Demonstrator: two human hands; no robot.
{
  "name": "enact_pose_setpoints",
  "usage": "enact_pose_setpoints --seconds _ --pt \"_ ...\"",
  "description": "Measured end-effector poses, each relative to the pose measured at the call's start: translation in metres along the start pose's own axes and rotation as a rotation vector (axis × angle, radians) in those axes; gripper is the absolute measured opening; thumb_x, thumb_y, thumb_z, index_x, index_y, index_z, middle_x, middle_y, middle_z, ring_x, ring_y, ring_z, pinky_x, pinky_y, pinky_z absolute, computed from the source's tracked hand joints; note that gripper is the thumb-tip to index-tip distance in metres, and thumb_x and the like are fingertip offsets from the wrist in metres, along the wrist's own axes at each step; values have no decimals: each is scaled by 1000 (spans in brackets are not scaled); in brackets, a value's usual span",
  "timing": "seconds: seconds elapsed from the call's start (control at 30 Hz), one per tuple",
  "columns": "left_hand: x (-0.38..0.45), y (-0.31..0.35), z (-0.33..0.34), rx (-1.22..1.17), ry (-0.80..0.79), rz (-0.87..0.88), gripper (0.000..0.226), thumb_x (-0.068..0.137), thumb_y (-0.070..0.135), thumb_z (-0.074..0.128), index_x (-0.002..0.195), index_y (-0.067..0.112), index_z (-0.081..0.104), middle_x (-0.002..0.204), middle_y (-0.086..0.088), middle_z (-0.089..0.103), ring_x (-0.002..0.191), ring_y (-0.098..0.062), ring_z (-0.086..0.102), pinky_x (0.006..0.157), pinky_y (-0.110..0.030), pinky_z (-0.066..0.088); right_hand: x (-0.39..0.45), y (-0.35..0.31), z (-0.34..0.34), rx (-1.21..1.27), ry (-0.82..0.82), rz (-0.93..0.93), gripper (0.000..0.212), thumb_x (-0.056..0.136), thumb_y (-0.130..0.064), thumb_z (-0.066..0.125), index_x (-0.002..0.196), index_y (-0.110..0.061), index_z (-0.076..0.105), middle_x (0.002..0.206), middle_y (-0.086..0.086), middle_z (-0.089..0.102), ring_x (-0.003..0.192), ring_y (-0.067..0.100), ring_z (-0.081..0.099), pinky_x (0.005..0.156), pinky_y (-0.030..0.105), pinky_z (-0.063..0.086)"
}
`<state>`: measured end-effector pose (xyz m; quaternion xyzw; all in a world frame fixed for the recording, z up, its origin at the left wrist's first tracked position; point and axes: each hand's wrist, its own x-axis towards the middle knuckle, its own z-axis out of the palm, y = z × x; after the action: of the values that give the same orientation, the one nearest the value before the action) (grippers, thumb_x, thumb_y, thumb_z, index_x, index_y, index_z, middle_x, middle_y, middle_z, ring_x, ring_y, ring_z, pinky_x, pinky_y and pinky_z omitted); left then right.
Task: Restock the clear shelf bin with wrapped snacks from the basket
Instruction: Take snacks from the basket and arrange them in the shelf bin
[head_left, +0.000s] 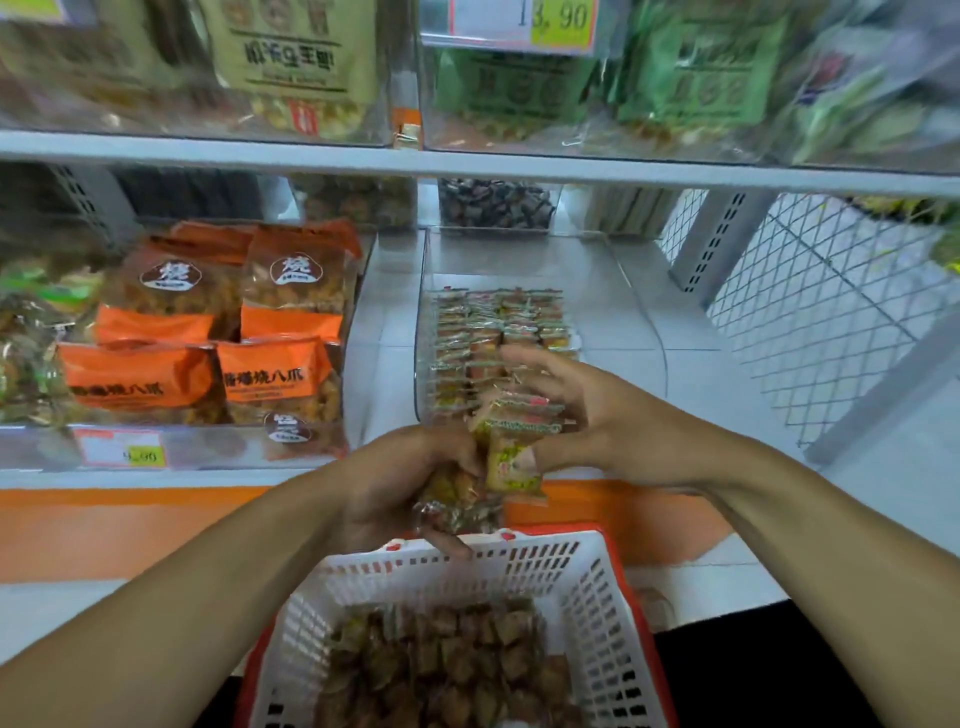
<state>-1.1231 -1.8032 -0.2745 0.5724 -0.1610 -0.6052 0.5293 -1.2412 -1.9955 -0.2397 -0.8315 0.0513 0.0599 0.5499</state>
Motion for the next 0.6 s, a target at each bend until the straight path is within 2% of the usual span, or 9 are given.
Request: enact_pose_setpoints --seconds 0.1,0.13,0.23,0.3,0.37,0.43,0.53,0.6 --pt "2 8 -1 -12 18 38 47 69 19 62 114 9 71 96 -18 73 79 -26 73 47 -35 58 1 2 -9 4 -19 -31 77 79 -27 81 142 -48 42 151 -23 40 138 -9 34 109 22 39" --pt "2 10 -1 -12 27 44 49 70 19 63 116 7 70 98 -19 73 80 -27 74 47 -34 58 1 1 -10 24 -28 -36 76 81 -24 80 142 -48 42 150 -22 42 138 -9 35 108 22 39" --pt "3 17 -1 -35 40 58 38 78 24 69 112 9 73 103 -21 74 80 -25 74 46 -31 57 1 -1 -13 91 -36 -63 75 86 -15 74 147 -41 38 152 -18 40 143 1 33 115 32 34" --pt "3 20 0 -24 37 103 26 90 34 64 110 21 75 109 -18 74 85 -26 74 46 -31 57 2 -4 -15 133 -43 -78 70 89 -6 69 146 -34 40 150 -11 45 139 11 43 111 35 40" --pt "3 21 1 9 41 159 28 91 46 63 111 29 73 111 -13 74 91 -27 75 47 -31 57 4 -5 -17 173 -48 -71 66 89 1 67 143 -30 45 145 -1 51 131 20 53 107 42 45" --pt "4 20 2 4 65 189 36 89 50 64 116 27 72 113 -14 74 94 -29 74 48 -31 57 5 -4 -17 225 -42 -52 66 89 6 65 142 -28 45 141 4 55 127 25 57 105 46 47" --pt "5 17 3 -52 120 216 45 84 49 67 119 22 69 115 -17 73 94 -30 74 49 -32 58 7 -2 -13 307 22 -52 68 89 9 63 144 -26 45 140 -4 56 128 17 56 105 41 48" --pt "6 15 5 -87 182 242 43 82 49 69 115 21 70 114 -15 74 93 -28 75 50 -33 58 8 -1 -8 405 70 -51 62 90 6 61 142 -24 48 137 -7 59 127 16 57 103 36 49"
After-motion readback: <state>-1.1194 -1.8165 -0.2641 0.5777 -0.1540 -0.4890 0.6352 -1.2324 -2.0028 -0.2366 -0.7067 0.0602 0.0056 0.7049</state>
